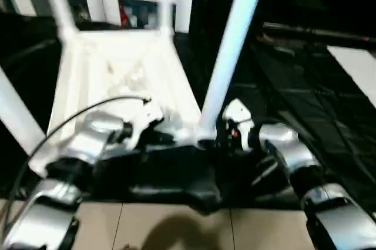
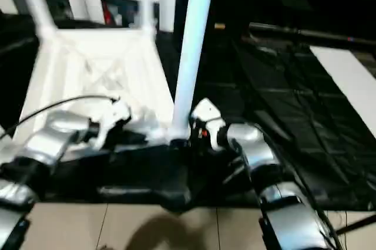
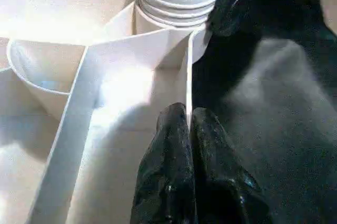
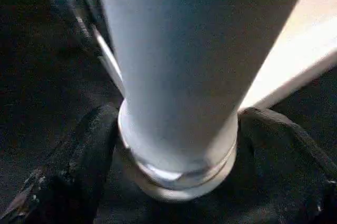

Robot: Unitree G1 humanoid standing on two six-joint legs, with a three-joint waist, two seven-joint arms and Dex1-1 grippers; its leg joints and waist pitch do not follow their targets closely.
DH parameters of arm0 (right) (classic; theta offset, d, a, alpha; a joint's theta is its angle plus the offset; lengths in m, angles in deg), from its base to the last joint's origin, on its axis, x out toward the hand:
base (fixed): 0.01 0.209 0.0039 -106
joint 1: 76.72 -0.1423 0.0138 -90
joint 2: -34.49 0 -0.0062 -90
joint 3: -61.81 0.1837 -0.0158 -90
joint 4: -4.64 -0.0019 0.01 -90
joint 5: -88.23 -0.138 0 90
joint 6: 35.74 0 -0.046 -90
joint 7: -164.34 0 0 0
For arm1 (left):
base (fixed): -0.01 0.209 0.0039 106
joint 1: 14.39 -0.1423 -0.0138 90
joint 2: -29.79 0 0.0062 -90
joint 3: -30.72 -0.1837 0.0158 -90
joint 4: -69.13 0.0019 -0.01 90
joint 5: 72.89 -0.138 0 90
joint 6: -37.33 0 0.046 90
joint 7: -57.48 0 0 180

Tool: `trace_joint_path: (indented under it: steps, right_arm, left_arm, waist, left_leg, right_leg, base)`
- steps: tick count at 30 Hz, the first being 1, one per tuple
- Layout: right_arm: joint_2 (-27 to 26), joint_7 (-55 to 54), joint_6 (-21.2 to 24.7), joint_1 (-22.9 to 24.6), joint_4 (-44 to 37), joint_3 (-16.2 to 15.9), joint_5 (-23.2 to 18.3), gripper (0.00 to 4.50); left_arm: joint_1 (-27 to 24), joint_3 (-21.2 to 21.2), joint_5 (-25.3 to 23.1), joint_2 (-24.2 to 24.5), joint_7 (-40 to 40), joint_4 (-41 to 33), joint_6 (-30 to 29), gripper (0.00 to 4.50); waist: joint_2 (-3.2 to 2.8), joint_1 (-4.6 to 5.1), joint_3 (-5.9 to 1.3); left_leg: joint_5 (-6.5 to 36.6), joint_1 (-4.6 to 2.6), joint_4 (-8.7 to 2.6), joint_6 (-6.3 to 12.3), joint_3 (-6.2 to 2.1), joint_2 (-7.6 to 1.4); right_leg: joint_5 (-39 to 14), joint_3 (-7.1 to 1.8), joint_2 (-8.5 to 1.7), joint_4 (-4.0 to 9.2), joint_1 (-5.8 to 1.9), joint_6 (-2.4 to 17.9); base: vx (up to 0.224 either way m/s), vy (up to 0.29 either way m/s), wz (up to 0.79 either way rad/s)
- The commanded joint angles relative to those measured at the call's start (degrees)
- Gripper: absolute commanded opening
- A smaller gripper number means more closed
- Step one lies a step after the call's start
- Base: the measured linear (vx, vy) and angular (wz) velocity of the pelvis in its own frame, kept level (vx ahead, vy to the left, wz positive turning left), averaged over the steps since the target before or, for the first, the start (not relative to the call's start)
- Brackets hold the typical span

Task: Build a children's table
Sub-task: Rotate leg to tighten

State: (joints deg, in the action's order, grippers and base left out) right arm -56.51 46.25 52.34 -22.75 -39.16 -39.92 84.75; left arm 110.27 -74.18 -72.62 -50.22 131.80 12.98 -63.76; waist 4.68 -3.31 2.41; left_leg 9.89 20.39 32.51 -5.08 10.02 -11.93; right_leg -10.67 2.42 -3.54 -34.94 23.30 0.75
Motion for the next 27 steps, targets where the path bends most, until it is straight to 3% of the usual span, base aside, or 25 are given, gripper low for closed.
trace_joint_path:
  steps: [1, 3, 7, 18, 20, 24, 27]
  right_arm:
    - [1.5, 1.8, 0.8, 0.2, -1.8, 0.4, -1.2, 3.93]
    - [1.5, 3.7, 1.6, 0.7, -2.8, 0.3, -1.8, 3.93]
    - [1.5, 6.1, 3.6, 1.7, -5.0, 0.4, -2.4, 3.93]
    - [1.2, 5.9, 5.8, 1.9, -5.2, 0.9, -3.4, 3.03]
    - [0.9, 5.4, 6.1, 2.1, -5.4, 1.4, -3.5, 2.76]
    - [0.4, 3.9, 5.8, 2.2, -4.6, 1.9, -3.3, 2.67]
    - [-1.3, -3.1, 4.7, 1.9, -1.6, 2.9, -2.4, 2.67]
  left_arm:
    - [-2.1, -2.9, 0.1, -0.7, 3.6, 0.2, -1.1, 0.00]
    - [-2.4, -2.9, 0.3, -0.3, 4.2, -0.4, -1.4, 0.00]
    - [-2.8, -3.0, 0.8, 0.3, 4.7, -1.2, -1.9, 0.00]
    - [-3.3, -2.8, 0.9, 0.0, 4.8, -2.1, -2.6, 0.00]
    - [-3.5, -2.7, 0.9, 0.1, 4.9, -2.4, -2.9, 0.00]
    - [-3.5, -2.8, 0.8, 0.0, 4.7, -2.3, -2.9, 0.00]
    - [-3.0, -2.1, 0.2, -1.3, 1.6, -1.2, -2.5, 0.00]
  waist:
    - [0.01, 0.22, -2.83]
    - [-0.11, 0.11, -2.81]
    - [-0.01, 0.09, -2.92]
    - [0.17, 0.07, -2.98]
    - [0.16, 0.10, -3.00]
    - [0.13, 0.16, -3.03]
    - [0.08, 0.31, -2.82]
  left_leg:
    - [12.6, -0.35, -3.40, 2.55, 0.30, -1.48]
    - [12.9, -0.40, -3.44, 2.11, 0.22, -1.54]
    - [11.8, -0.34, -3.39, 2.15, 0.22, -1.49]
    - [10.6, -0.26, -3.28, 2.11, 0.22, -1.39]
    - [10.3, -0.23, -3.25, 2.19, 0.23, -1.37]
    - [10.4, -0.30, -3.26, 2.01, 0.23, -1.39]
    - [12.2, -0.41, -3.40, 1.32, 0.17, -1.37]
  right_leg:
    - [-12.0, -2.31, -3.75, 4.03, -2.57, 12.3]
    - [-13.6, -2.34, -3.84, 4.13, -2.52, 11.7]
    - [-11.8, -2.32, -3.72, 3.90, -2.58, 11.8]
    - [-11.2, -2.28, -3.79, 3.81, -2.74, 11.9]
    - [-10.6, -2.27, -3.73, 3.74, -2.75, 12.0]
    - [-10.3, -2.27, -3.72, 3.73, -2.72, 12.1]
    - [-13.0, -2.28, -3.77, 4.06, -2.51, 11.7]
  base:
    - [0.000, 0.000, 0.00]
    - [0.000, 0.000, 0.00]
    - [0.000, 0.000, 0.00]
    - [0.000, 0.000, 0.00]
    - [0.000, 0.000, 0.00]
    - [0.000, 0.000, 0.00]
    - [0.000, 0.000, 0.00]
